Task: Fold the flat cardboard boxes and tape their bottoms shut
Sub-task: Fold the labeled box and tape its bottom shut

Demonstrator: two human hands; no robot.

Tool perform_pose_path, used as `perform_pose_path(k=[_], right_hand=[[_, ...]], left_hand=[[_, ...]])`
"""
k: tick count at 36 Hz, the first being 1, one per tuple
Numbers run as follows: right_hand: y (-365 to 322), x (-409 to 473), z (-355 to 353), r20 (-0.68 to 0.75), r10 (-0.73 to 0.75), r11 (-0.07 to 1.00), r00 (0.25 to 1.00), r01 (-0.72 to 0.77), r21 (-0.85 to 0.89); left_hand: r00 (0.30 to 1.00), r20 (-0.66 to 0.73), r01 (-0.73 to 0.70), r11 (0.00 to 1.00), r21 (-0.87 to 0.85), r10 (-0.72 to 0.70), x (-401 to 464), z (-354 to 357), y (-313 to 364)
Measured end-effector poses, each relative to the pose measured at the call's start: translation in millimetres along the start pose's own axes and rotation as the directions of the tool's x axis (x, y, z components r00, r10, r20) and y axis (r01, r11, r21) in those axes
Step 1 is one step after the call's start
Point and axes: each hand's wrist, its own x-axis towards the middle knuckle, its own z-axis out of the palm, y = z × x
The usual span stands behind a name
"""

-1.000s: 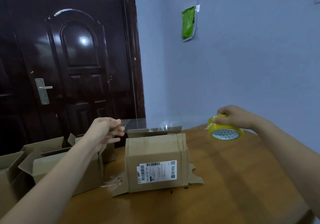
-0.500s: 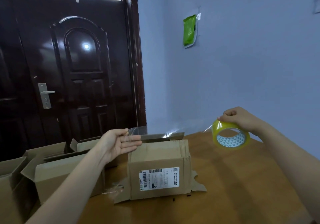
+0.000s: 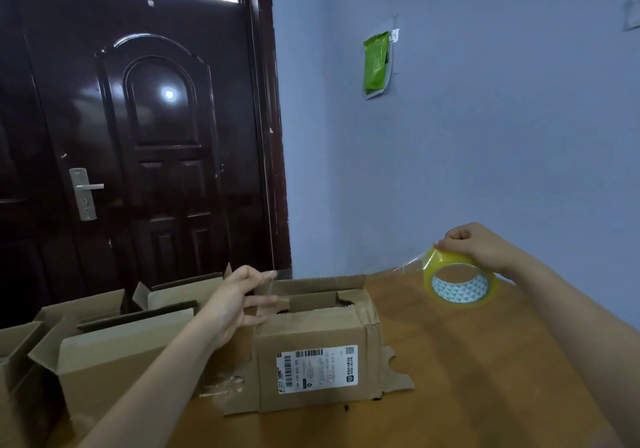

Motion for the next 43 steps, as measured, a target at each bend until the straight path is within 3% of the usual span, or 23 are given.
perform_pose_path(k=[9,18,28,43], right_hand=[[6.0,1.7,4.6,0.030,0.007,1.000,1.000,-0.006,-0.010],[5.5,5.0,17.1,0.092,0.032,0.998,0.995,-0.027,-0.056],[8.4,14.8,33.9,0.168,0.073,0.995,0.983,-0.060,-0.080],[19.7,30.9,57.7,0.230,0.099,0.991,0.968,-0.075,-0.108]], left_hand=[[0.996,-0.068,0.056,0.993,0.099,-0.049,12.2,3.2,-4.5],[0.986,-0.089,0.150,0.985,0.087,-0.142,23.6,-2.3,-10.6],[0.937,0.028,0.346,0.916,-0.205,-0.348,36.2,-21.2,-14.5],[0.908,0.146,0.406,0.732,-0.547,-0.394,39.8,-35.3,-22.5]])
